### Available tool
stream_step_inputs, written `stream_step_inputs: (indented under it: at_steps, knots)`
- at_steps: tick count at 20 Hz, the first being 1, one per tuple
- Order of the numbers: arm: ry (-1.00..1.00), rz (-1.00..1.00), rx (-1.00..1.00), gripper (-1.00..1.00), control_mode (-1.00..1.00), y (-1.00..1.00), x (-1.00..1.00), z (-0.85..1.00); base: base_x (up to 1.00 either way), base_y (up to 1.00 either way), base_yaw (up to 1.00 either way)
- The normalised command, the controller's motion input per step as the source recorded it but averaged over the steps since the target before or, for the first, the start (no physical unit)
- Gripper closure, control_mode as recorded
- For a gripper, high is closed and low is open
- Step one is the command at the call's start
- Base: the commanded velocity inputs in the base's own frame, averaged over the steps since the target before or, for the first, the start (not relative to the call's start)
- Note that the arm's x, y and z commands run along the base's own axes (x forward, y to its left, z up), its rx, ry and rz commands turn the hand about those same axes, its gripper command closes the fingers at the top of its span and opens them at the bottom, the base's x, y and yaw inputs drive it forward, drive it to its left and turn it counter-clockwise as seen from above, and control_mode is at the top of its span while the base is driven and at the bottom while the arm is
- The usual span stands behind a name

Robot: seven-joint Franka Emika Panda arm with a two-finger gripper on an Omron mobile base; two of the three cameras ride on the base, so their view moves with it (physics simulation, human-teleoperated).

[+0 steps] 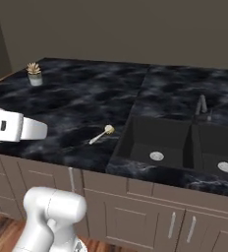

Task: Grab the spray bottle from the cabinet, then place it next to the cutting board for sanitizing. Then grab the dish brush from the countertop next to the sink and place it next to the cutting board.

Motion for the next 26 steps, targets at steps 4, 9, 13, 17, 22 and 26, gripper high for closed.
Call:
stream_step_inputs:
  at_steps: [4, 9, 13, 17, 22, 26]
  knots:
    - [0.00, 0.00, 0.00, -1.00, 1.00, 0.00, 0.00, 0.00, 0.37, -0.04, -0.05]
    - [0.00, 0.00, 0.00, -1.00, 1.00, 0.00, 0.00, 0.00, 0.62, 0.08, -0.07]
    - [0.00, 0.00, 0.00, -1.00, 1.00, 0.00, 0.00, 0.00, 0.93, 0.74, -0.21]
    - [0.00, 0.00, 0.00, -1.00, 1.00, 0.00, 0.00, 0.00, 0.97, 0.55, -0.23]
    - [0.00, 0.00, 0.00, -1.00, 1.00, 0.00, 0.00, 0.00, 0.79, 0.12, -0.22]
    - [0.00, 0.00, 0.00, -1.00, 1.00, 0.00, 0.00, 0.00, 0.86, -0.01, -0.01]
